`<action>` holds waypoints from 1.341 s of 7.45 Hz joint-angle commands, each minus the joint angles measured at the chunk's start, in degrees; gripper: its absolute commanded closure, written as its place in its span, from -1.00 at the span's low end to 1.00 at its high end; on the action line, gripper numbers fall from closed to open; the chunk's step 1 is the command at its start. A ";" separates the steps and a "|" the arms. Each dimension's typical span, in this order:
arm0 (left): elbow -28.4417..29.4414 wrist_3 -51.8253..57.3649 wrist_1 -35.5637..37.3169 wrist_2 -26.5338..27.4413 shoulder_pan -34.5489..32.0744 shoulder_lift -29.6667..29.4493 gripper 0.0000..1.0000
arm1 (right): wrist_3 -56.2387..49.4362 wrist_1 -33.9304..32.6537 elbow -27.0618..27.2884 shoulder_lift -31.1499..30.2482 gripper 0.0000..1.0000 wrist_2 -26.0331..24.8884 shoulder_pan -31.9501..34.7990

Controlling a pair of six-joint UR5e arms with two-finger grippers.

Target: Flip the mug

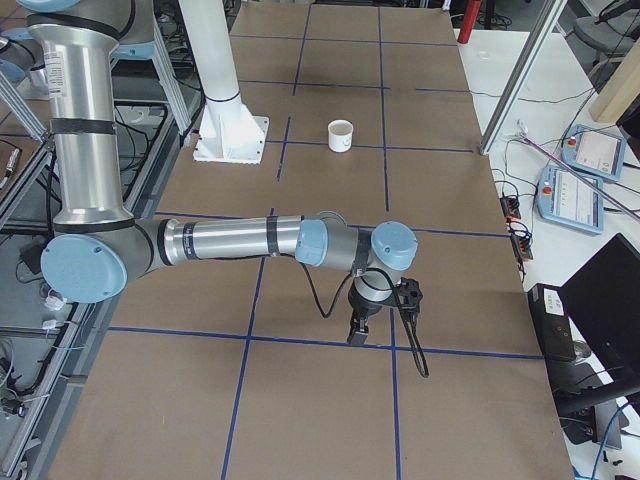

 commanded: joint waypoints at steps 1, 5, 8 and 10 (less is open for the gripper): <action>0.12 -0.13 -0.18 -0.39 -0.10 0.51 -1.00 | 0.00 0.00 0.00 0.06 -1.00 0.00 0.00; 1.35 -0.13 -0.53 -0.47 -0.02 0.42 -1.00 | 0.00 0.00 0.00 0.06 -1.00 0.00 0.00; 1.18 -0.13 -0.53 -0.48 -0.02 0.42 -1.00 | 0.00 0.00 0.00 0.06 -1.00 0.00 0.00; 0.91 -0.13 -0.53 -0.48 -0.02 0.33 -1.00 | 0.00 0.00 0.00 0.06 -1.00 0.00 0.00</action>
